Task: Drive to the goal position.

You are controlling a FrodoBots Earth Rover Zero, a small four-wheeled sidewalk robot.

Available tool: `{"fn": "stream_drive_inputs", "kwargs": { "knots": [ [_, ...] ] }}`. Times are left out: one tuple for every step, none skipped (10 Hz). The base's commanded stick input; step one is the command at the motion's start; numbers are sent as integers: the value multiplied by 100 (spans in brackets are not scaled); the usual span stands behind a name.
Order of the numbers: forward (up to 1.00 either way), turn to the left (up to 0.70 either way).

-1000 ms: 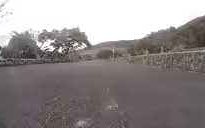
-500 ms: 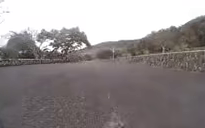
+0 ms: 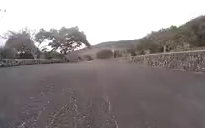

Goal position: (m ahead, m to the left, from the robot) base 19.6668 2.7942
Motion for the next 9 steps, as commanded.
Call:
{"fn": "stream_drive_inputs", "kwargs": {
  "knots": [
    [70, 0],
    [70, 0],
    [70, 0],
    [70, 0],
    [70, 0],
    [70, 0],
    [70, 0],
    [70, 0],
    [70, 0]
  ]
}}
